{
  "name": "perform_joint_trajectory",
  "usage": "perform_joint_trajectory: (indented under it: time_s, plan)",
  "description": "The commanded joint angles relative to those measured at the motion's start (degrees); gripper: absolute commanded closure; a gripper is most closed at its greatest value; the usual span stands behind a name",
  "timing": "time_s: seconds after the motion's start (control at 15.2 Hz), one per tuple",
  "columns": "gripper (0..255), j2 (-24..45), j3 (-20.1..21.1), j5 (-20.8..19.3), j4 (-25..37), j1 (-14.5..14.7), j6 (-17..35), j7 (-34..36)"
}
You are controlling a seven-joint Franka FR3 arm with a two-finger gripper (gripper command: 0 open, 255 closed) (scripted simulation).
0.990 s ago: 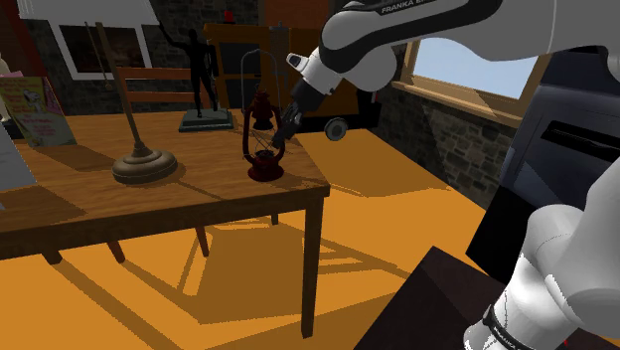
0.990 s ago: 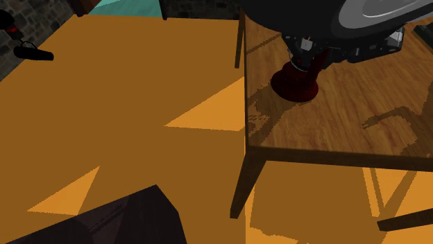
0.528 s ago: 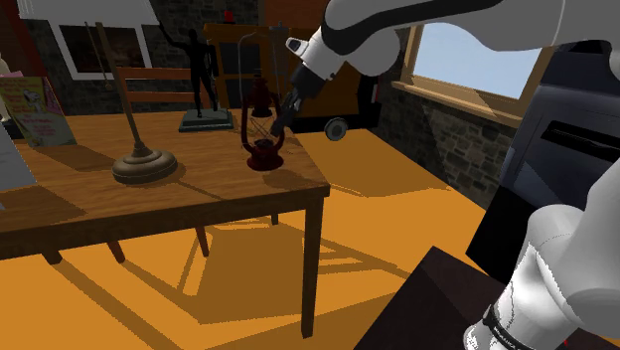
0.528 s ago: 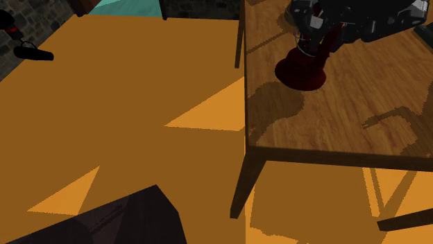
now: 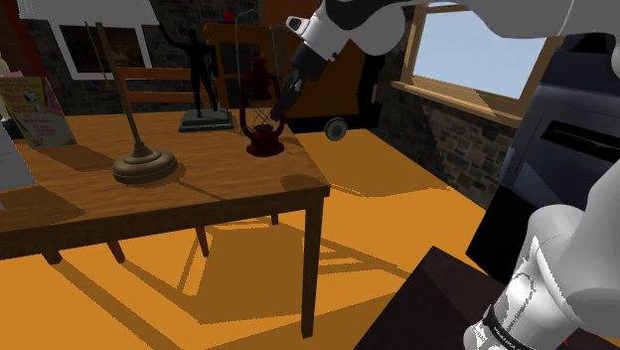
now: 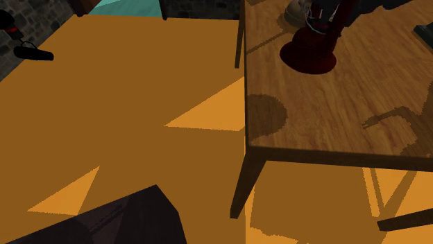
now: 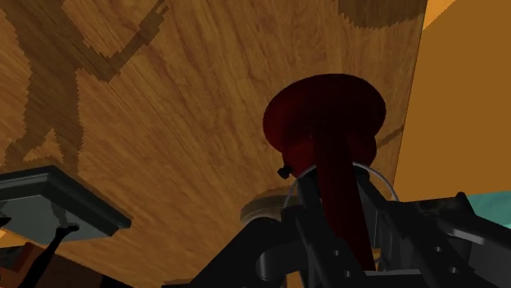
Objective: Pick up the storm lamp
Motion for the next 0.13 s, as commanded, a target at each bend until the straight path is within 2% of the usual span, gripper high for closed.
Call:
perform_joint_trajectory:
  time_s: [0.0,0.07]
  plan:
    - [255,0.02,-0.05,-0.24,1.16,-0.07,-1.04,0.40]
    - [255,0.01,-0.05,-0.24,1.16,-0.07,-1.04,0.40]
